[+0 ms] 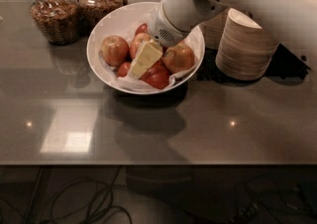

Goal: Pick apple from white bowl

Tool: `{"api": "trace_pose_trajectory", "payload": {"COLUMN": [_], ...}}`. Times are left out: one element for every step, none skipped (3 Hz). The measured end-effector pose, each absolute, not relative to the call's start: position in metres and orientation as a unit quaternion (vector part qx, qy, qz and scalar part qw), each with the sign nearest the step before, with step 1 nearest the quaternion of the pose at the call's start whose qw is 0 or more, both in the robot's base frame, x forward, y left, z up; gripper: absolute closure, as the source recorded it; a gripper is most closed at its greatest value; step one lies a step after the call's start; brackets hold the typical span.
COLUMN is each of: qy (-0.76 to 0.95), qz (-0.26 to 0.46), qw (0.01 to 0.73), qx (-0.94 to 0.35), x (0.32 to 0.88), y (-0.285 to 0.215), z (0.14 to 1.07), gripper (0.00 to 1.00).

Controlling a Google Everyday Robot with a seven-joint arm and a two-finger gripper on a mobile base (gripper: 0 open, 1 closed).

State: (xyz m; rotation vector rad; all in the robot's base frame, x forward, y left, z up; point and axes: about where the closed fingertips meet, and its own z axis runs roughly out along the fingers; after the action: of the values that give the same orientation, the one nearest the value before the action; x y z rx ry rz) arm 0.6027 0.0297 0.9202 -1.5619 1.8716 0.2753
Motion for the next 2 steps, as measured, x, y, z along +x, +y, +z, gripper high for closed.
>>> {"api": "trace_pose_trajectory", "payload": {"qy": [0.717,0.713], "qz": [0.109,0.111], "qw": [0.338,0.346], "qx": [-0.6,-0.599], "x": [0.6047,0.6114], "y": [0.0312,0.0345], "z": [0.9189,0.9266], "gripper": [0.08,0.27]}}
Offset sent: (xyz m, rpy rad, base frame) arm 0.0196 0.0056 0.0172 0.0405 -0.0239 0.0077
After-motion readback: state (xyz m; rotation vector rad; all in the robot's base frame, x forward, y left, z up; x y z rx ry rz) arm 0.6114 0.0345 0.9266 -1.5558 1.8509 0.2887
